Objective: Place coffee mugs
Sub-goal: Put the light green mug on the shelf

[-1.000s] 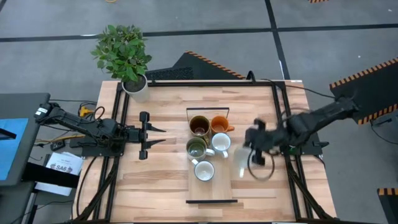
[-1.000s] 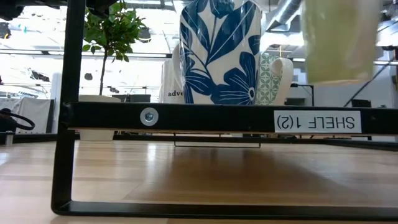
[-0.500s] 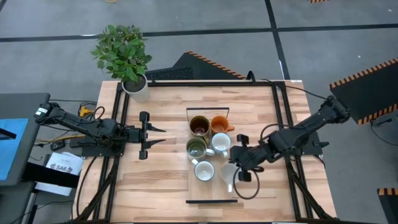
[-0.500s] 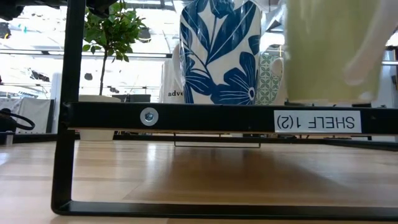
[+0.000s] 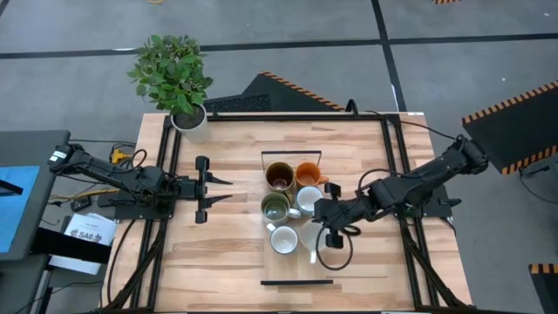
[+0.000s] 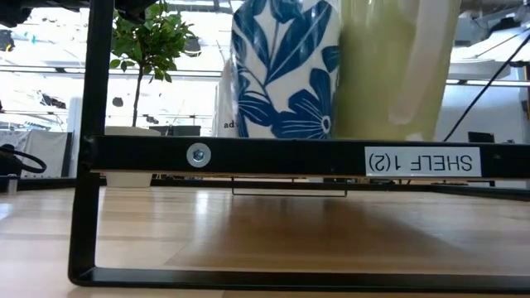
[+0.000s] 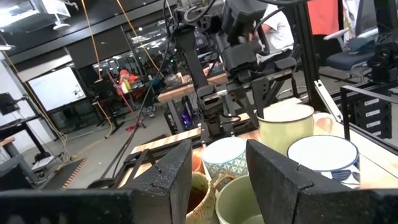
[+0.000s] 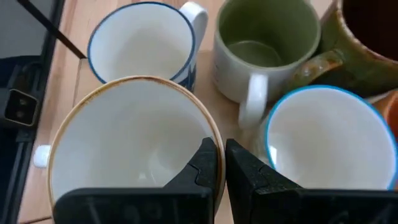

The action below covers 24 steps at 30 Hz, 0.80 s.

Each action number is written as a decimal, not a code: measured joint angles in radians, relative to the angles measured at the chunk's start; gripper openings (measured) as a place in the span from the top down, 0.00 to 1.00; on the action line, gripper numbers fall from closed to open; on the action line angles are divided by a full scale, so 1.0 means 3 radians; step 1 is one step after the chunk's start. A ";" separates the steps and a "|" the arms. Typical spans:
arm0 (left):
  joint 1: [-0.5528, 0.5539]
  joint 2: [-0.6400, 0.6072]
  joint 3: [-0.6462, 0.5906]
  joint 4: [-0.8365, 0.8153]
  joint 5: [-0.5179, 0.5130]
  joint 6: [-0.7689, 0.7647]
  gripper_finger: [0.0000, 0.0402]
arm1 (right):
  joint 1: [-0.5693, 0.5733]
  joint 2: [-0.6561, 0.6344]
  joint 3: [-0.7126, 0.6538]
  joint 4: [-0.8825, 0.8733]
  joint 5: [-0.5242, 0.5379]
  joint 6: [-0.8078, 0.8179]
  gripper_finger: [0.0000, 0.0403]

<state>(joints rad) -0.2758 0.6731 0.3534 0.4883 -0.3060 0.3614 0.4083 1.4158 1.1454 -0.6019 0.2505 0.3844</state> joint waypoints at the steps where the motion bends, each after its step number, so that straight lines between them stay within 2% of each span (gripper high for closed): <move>1: -0.0001 0.0001 0.0000 -0.0003 -0.0006 0.0000 0.66 | -0.0005 0.0023 0.0001 0.0025 -0.0033 -0.0008 0.91; 17: 0.0000 0.0000 0.0001 -0.0014 -0.0016 0.0001 0.66 | -0.0086 0.0246 0.0004 0.0224 -0.0168 -0.0052 0.89; 24: 0.0000 0.0001 0.0001 -0.0014 -0.0020 -0.0001 0.66 | -0.0113 0.0254 0.0004 0.0222 -0.0157 -0.0054 0.85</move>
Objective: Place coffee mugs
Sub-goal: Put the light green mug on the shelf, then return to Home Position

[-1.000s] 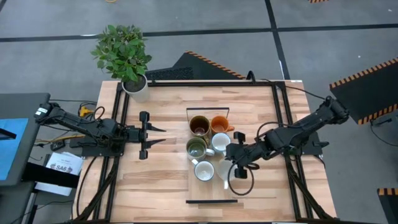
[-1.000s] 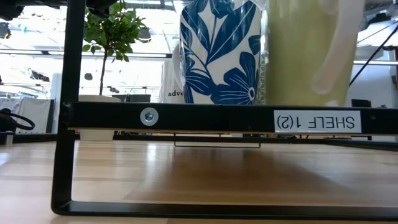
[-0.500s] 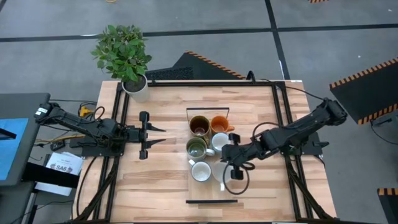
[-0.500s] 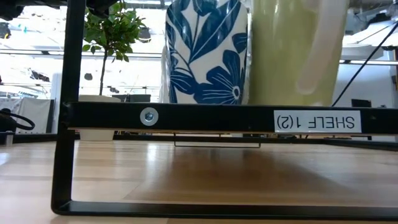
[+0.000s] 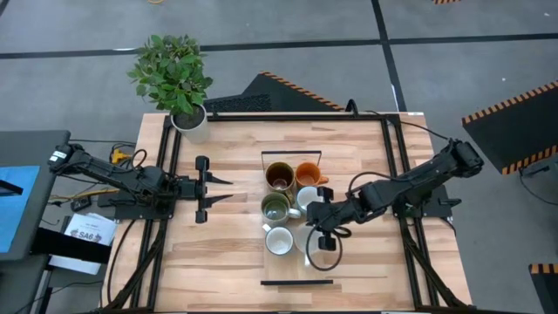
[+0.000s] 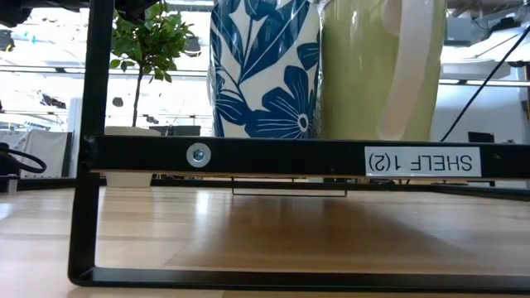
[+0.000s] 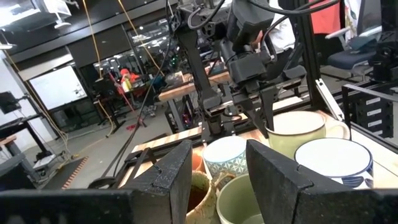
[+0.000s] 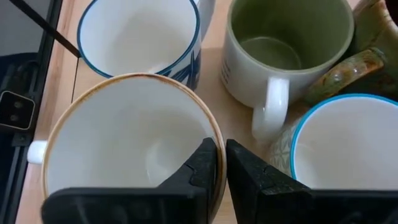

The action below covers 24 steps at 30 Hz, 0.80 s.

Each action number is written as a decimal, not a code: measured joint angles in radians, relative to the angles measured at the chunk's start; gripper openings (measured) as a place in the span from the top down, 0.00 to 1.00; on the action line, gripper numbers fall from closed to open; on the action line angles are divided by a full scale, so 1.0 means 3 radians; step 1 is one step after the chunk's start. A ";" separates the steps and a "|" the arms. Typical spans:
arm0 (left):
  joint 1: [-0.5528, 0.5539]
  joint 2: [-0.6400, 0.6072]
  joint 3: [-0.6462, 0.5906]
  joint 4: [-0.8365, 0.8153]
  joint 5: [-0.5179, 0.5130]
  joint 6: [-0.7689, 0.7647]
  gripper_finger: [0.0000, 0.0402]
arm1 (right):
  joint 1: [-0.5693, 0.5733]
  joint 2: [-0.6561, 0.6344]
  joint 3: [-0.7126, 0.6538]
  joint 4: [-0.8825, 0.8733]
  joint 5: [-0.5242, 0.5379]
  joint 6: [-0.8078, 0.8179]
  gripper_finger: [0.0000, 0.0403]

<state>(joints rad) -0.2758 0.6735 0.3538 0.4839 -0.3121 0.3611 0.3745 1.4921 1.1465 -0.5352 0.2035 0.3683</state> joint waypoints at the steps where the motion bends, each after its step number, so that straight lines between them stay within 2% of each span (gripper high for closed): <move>1: 0.0001 -0.0001 0.0000 0.0001 -0.0001 0.0001 0.66 | -0.0007 0.0000 0.0000 -0.0002 -0.0001 0.0000 0.84; 11: -0.0001 -0.0001 0.0000 0.0000 -0.0006 0.0000 0.66 | -0.0100 -0.0056 0.0001 0.0005 -0.0080 0.0165 0.78; 18: -0.0001 0.0000 0.0000 0.0000 -0.0008 0.0001 0.66 | -0.0125 -0.0092 0.0148 -0.0083 -0.0086 0.0022 0.58; 24: 0.0001 0.0000 0.0000 -0.0007 -0.0008 -0.0003 0.66 | -0.0116 -0.0098 0.0501 -0.0761 -0.0076 -0.0185 0.43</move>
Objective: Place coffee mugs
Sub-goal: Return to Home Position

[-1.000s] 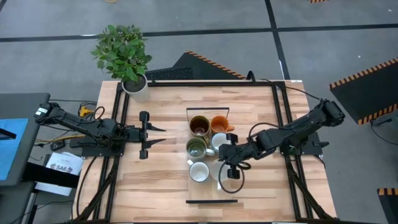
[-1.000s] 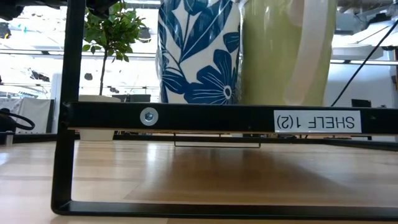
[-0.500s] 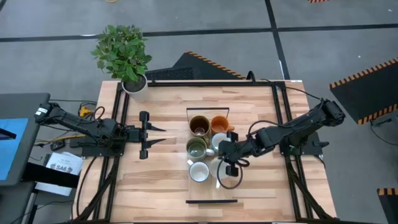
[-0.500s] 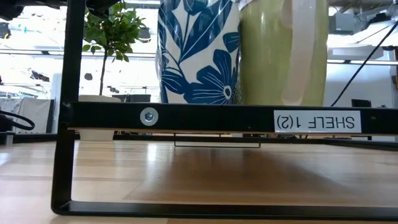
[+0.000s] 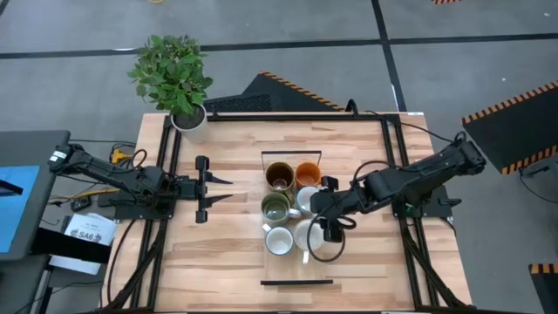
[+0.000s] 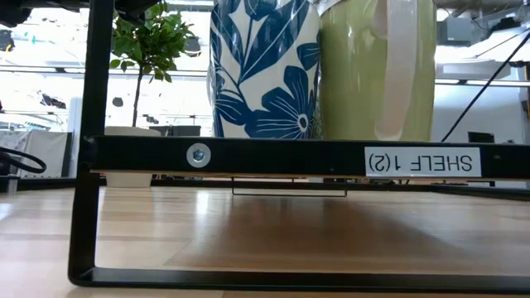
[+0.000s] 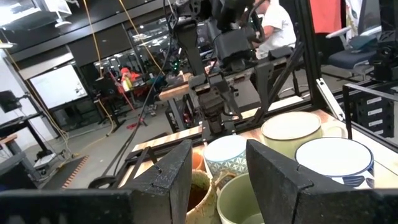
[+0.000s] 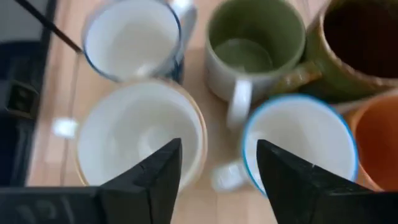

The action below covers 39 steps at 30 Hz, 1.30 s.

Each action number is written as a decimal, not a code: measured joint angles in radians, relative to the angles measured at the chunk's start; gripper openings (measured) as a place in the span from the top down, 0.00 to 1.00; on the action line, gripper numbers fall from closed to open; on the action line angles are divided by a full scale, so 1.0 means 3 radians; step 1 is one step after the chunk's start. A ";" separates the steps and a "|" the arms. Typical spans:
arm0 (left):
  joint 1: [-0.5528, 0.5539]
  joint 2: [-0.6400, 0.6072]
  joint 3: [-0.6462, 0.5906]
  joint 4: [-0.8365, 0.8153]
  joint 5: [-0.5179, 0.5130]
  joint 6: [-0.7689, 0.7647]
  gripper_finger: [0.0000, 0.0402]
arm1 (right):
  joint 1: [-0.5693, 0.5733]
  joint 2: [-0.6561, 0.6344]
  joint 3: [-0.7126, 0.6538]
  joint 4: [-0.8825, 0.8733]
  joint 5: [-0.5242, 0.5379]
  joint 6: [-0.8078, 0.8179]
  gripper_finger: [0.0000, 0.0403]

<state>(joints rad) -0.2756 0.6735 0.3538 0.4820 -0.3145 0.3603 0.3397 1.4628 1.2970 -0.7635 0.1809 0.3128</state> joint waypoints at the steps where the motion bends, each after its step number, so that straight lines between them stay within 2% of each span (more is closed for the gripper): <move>1: 0.0000 0.0000 0.0000 -0.0002 0.0000 -0.0011 0.66 | 0.0003 -0.0019 0.0005 -0.0084 0.0017 -0.0004 0.41; 3: -0.0001 -0.0001 0.0000 -0.0019 -0.0030 -0.0011 0.66 | 0.0028 -0.0083 -0.0013 -0.0241 0.0133 -0.0029 0.40; 9: -0.0001 -0.0001 0.0000 -0.0097 -0.0136 -0.0050 0.66 | 0.0070 -0.0373 -0.0230 -0.0701 0.0885 0.0168 0.42; 16: -0.0001 -0.0052 0.0000 -0.0175 -0.0141 -0.0086 0.66 | 0.0060 -0.1321 -0.1023 -0.0484 0.1088 0.0571 0.44; 20: -0.0001 -0.0136 0.0001 -0.0194 -0.0224 -0.0172 0.66 | 0.0024 -0.1973 -0.1700 0.0211 0.1195 0.0589 0.45; 24: 0.0022 -0.0225 0.0001 -0.0268 -0.0200 -0.0140 0.66 | -0.0058 -0.2484 -0.2396 0.1549 0.1181 -0.0041 0.45; 28: 0.0185 -0.0325 0.0001 -0.0503 -0.0179 -0.0139 0.66 | -0.0227 -0.2717 -0.2867 0.2609 0.1048 -0.0613 0.45; 32: 0.0462 -0.0408 -0.0004 -0.0770 0.0153 -0.0204 0.66 | -0.0389 -0.2739 -0.3010 0.3037 0.0867 -0.0827 0.45; 34: 0.0624 -0.0439 -0.0076 -0.0691 0.0268 -0.0286 0.68 | -0.0454 -0.2733 -0.3020 0.3076 0.0793 -0.0877 0.45; 39: 0.0949 -0.0652 -0.0450 -0.0419 0.0379 -0.0448 0.85 | -0.0559 -0.2648 -0.3023 0.3096 0.0770 -0.0874 0.45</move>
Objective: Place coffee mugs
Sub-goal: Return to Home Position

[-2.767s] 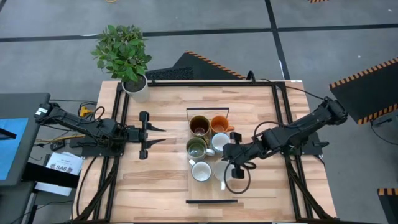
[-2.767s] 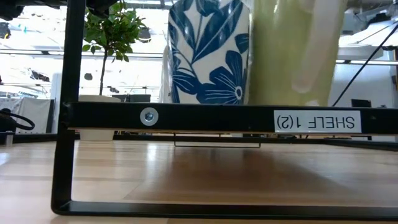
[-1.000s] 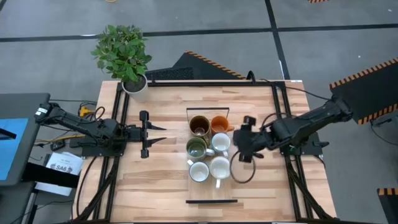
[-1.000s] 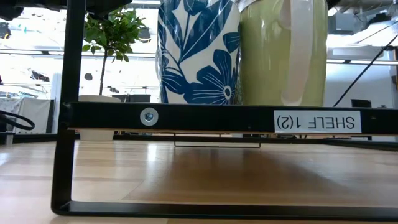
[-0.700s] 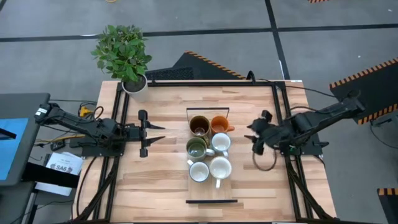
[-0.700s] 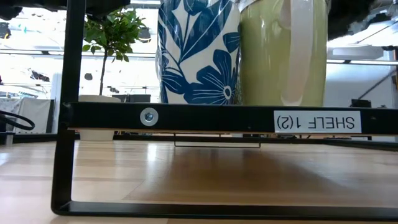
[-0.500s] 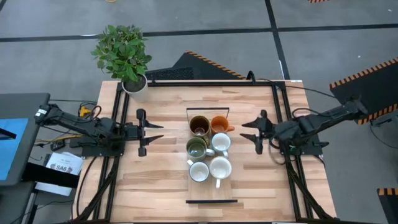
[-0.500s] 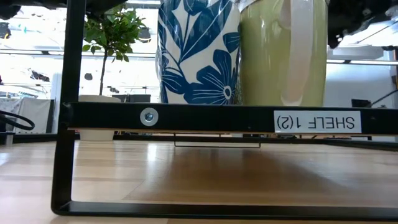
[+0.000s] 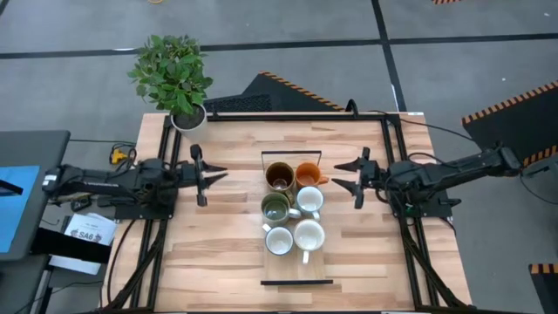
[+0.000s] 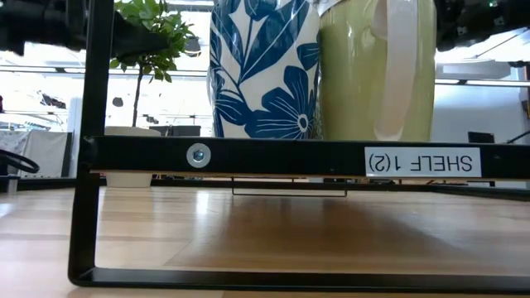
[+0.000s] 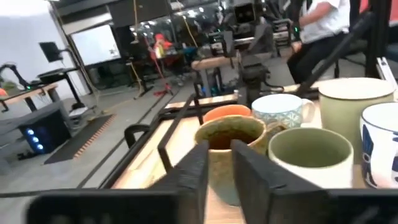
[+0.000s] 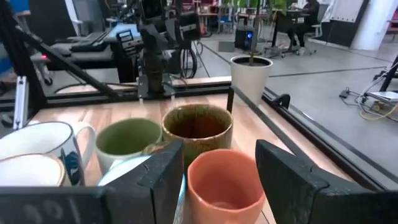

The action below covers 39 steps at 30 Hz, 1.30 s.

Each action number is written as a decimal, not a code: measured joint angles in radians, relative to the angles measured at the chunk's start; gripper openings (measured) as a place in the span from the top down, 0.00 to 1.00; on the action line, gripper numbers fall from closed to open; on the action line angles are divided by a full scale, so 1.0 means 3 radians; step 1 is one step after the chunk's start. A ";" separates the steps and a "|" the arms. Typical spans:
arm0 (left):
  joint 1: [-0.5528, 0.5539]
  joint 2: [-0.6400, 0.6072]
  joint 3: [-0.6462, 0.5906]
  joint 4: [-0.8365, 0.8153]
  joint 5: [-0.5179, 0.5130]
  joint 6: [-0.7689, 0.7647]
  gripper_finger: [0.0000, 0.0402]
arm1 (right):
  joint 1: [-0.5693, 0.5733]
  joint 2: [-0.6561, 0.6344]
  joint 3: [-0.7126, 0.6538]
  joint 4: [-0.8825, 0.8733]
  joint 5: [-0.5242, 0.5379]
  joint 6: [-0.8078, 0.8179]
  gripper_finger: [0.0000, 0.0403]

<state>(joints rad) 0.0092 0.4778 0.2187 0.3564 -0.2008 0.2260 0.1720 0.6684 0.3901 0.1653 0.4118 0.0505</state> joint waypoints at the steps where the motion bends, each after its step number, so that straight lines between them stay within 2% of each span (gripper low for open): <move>1: 0.0042 -0.0080 -0.0068 0.0028 0.0038 -0.0010 0.90 | -0.0009 0.0021 0.0003 0.0016 0.0001 0.0002 0.45; 3: 0.0095 -0.0250 -0.0198 0.0033 0.0072 -0.0041 0.97 | -0.0016 0.0049 0.0004 -0.0008 -0.0003 0.0000 0.45; 6: 0.0121 -0.0510 -0.0392 0.0015 0.0069 -0.0125 0.99 | -0.0016 0.0085 0.0004 0.0004 -0.0017 -0.0046 0.45; 14: 0.0120 -0.1119 -0.0681 -0.0332 0.0163 -0.0368 1.00 | -0.0014 0.0110 0.0004 0.0002 0.0015 -0.0171 0.45; 22: 0.0119 -0.1456 -0.0692 -0.0854 0.0457 -0.0619 1.00 | -0.0023 0.0070 0.0004 -0.0160 0.0020 -0.0196 0.46; 24: 0.0119 -0.1504 -0.0693 -0.0870 0.0462 -0.0619 1.00 | -0.0057 0.0016 0.0004 -0.0301 0.0024 -0.0172 0.50; 26: 0.0119 -0.1544 -0.0693 -0.0831 0.0465 -0.0607 1.00 | -0.0087 -0.0060 0.0005 -0.0481 0.0022 -0.0095 0.58; 31: 0.0119 -0.1580 -0.0695 -0.0755 0.0444 -0.0595 1.00 | -0.0167 -0.0351 0.0005 -0.0939 -0.0053 0.0003 0.94; 35: 0.0119 -0.1580 -0.0697 -0.0770 0.0442 -0.0595 1.00 | -0.0278 -0.0623 -0.0039 -0.1096 -0.0312 0.0070 0.94; 39: 0.0119 -0.1580 -0.0699 -0.0770 0.0440 -0.0601 1.00 | -0.0393 -0.0895 -0.0261 -0.0975 -0.0628 0.0078 0.96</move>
<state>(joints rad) 0.0448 0.0037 0.0090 0.1253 -0.0689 0.0457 0.0540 0.4001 0.3119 -0.1271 0.2234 0.0740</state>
